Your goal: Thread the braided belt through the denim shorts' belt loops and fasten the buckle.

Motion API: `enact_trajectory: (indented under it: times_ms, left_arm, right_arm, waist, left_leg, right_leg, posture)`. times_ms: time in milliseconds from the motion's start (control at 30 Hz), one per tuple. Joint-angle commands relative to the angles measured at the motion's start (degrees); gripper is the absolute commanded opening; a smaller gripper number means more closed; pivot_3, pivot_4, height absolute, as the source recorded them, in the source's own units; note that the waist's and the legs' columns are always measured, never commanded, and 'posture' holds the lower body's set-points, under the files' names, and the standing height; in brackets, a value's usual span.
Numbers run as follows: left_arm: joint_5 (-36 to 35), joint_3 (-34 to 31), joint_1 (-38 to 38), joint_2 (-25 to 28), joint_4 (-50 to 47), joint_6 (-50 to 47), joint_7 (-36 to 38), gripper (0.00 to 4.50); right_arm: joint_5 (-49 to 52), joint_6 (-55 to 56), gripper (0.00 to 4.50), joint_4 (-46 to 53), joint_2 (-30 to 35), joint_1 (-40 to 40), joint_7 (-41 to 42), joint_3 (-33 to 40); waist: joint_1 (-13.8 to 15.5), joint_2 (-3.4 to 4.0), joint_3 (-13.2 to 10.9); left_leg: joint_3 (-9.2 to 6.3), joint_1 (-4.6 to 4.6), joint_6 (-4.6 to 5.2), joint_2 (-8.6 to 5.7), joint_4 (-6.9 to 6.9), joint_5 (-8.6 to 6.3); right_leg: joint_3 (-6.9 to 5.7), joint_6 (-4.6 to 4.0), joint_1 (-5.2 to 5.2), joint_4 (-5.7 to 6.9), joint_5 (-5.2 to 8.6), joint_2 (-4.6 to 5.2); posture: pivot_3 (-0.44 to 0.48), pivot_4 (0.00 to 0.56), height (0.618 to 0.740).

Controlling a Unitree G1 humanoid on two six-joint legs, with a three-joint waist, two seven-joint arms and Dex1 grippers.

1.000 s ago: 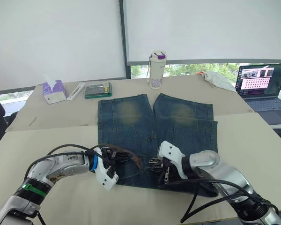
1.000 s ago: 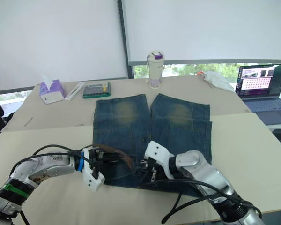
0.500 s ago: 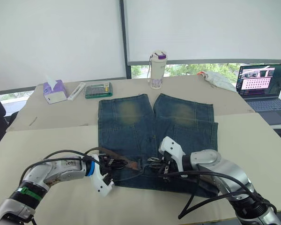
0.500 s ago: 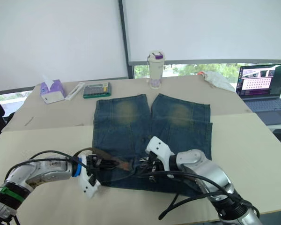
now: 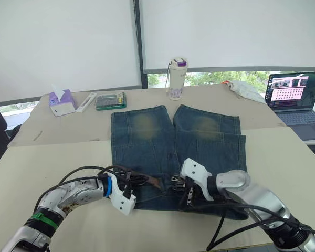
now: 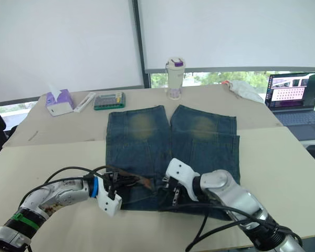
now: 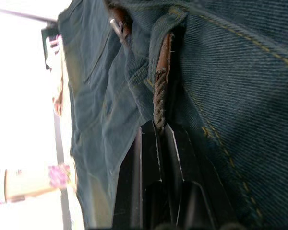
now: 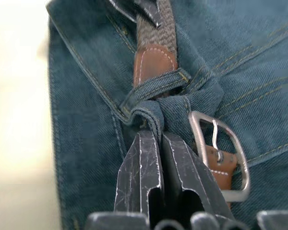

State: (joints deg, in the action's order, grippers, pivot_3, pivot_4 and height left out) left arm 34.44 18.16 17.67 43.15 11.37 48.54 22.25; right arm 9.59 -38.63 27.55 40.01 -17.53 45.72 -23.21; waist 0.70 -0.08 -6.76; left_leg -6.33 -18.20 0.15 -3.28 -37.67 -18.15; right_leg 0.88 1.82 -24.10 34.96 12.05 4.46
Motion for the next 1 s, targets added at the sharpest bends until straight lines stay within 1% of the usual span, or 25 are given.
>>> enact_trajectory:
  times_ms: [33, 100, 200, 367, 433, 467, 500, 567, 600, 633, 733, 833, 900, 1000]
  left_arm:
    - [-4.6, -1.0, -1.3, -0.3, 0.2, -1.5, 1.0, 0.00]
    - [-7.5, -0.7, -2.0, -0.6, -0.7, -2.4, 2.5, 0.00]
    - [-9.5, -0.3, -2.1, -0.6, -1.1, -2.8, 4.3, 0.00]
    - [-12.3, -0.5, -1.4, -1.2, -3.4, -5.4, 7.6, 0.00]
    - [-13.1, -0.9, -1.0, -1.4, -5.0, -7.0, 8.8, 0.00]
    - [-13.5, -1.2, -0.8, -1.5, -5.9, -8.2, 9.4, 0.00]
    - [-13.9, -1.7, -0.6, -1.7, -6.7, -9.9, 9.9, 0.00]
    - [-15.5, -2.6, -0.6, -2.5, -8.6, -14.8, 11.3, 0.00]
    - [-16.2, -3.0, -0.6, -2.8, -9.5, -16.8, 11.9, 0.00]
    - [-16.5, -3.2, 0.0, -3.3, -9.9, -18.9, 12.7, 0.00]
    - [-19.3, -3.3, 2.1, -4.9, -10.0, -26.4, 16.0, 0.00]
    - [-23.1, -3.2, 4.0, -6.2, -10.5, -31.6, 19.8, 0.00]
    - [-25.5, -2.9, 4.9, -6.8, -11.1, -34.0, 22.5, 0.00]
    - [-29.5, -1.3, 4.6, -6.8, -14.9, -36.0, 28.2, 0.00]
  right_arm:
    - [-5.8, 8.1, 1.76, 0.7, 0.8, 0.2, -2.2, 0.1]
    - [-7.7, 10.9, 2.41, 1.3, 1.3, 0.3, -1.5, -1.2]
    - [-11.9, 15.6, 2.41, 0.3, 1.7, -0.2, -0.8, -3.2]
    - [-16.4, 19.6, 2.41, -5.0, -1.4, -2.7, -2.4, -4.3]
    - [-16.4, 18.6, 1.91, -6.2, -3.3, -3.2, -3.3, -3.2]
    - [-15.6, 17.2, 1.74, -6.1, -4.1, -3.3, -3.2, -2.4]
    - [-14.4, 15.5, 1.29, -5.9, -5.1, -3.4, -3.1, -1.2]
    - [-11.8, 11.0, 0.67, -5.2, -7.6, -3.7, -3.5, 1.6]
    - [-10.8, 8.9, 0.25, -4.9, -8.5, -4.0, -3.4, 2.8]
    - [-9.6, 5.9, 0.01, -4.7, -9.6, -4.5, -3.5, 4.0]
    - [-7.0, -0.4, 0.01, -4.3, -11.4, -5.4, -3.1, 6.0]
    - [-5.8, -2.9, 0.01, -4.3, -11.2, -6.5, -2.2, 6.1]
    - [-4.8, -4.8, 0.01, -4.3, -10.8, -7.3, -1.6, 6.1]
    - [-4.2, -8.1, 0.01, -4.0, -10.3, -8.1, -1.8, 5.9]
  waist:
    - [-0.1, -0.01, 0.0]
    - [-0.1, 0.00, 0.0]
    - [-0.1, 0.00, 0.0]
    - [-0.1, 0.00, 0.0]
    - [-0.1, -0.01, 0.0]
    - [-0.1, -0.01, 0.0]
    - [0.0, -0.01, 0.0]
    - [0.0, -0.01, 0.0]
    - [0.0, -0.01, 0.0]
    - [0.0, 0.00, 0.0]
    - [0.0, 0.00, 0.0]
    - [-0.1, 0.00, 0.0]
    - [-0.2, 0.01, 0.0]
    - [-0.2, 0.01, 0.0]
  left_leg:
    - [0.00, 0.01, 0.00, 0.02, 0.00, 0.00]
    - [0.01, 0.01, -0.01, 0.02, 0.00, 0.00]
    - [0.03, 0.00, -0.01, 0.02, 0.00, 0.00]
    - [0.05, 0.00, -0.01, 0.01, -0.01, 0.00]
    - [0.05, 0.00, -0.01, 0.00, 0.00, 0.00]
    - [0.05, 0.00, -0.02, 0.00, 0.00, 0.01]
    - [0.04, -0.01, -0.05, 0.00, -0.01, 0.02]
    - [0.04, -0.03, -0.03, 0.00, -0.03, 0.01]
    - [0.03, -0.04, -0.03, 0.01, -0.04, 0.01]
    - [0.01, -0.04, -0.03, 0.01, -0.04, 0.01]
    - [0.00, -0.06, 0.00, 0.00, -0.04, 0.00]
    - [0.00, -0.06, 0.02, -0.04, -0.05, -0.01]
    - [0.01, -0.05, 0.02, -0.06, -0.05, -0.02]
    - [0.00, -0.07, 0.02, -0.04, -0.06, -0.01]
  right_leg:
    - [0.00, 0.00, 0.01, 0.00, 0.00, -0.01]
    - [0.00, 0.00, -0.02, 0.00, 0.00, -0.01]
    - [0.01, 0.00, -0.03, 0.01, 0.00, -0.01]
    - [0.01, -0.01, -0.02, -0.02, 0.00, -0.03]
    - [0.01, -0.01, -0.02, -0.01, 0.00, -0.03]
    - [0.00, -0.01, -0.02, -0.01, 0.00, -0.04]
    - [0.01, -0.01, -0.02, -0.01, -0.01, -0.03]
    - [0.03, -0.02, -0.02, -0.01, -0.01, -0.03]
    - [0.03, -0.02, -0.02, 0.00, -0.01, -0.03]
    - [0.03, -0.02, -0.02, 0.01, -0.01, -0.03]
    - [0.02, -0.03, -0.03, 0.02, -0.01, -0.05]
    - [0.01, -0.03, -0.02, 0.04, -0.01, -0.05]
    - [0.02, -0.03, -0.03, 0.05, -0.01, -0.05]
    - [0.01, -0.03, -0.05, 0.04, -0.02, -0.06]
  posture:
    - [0.000, 0.150, 0.740]
    - [0.000, 0.150, 0.740]
    - [0.000, 0.150, 0.740]
    - [0.000, 0.150, 0.740]
    - [0.000, 0.150, 0.740]
    - [0.000, 0.150, 0.740]
    - [0.000, 0.150, 0.740]
    - [0.000, 0.150, 0.740]
    - [0.000, 0.150, 0.740]
    - [0.000, 0.150, 0.740]
    - [0.000, 0.150, 0.740]
    - [0.000, 0.150, 0.740]
    - [0.000, 0.150, 0.740]
    - [0.000, 0.150, 0.740]
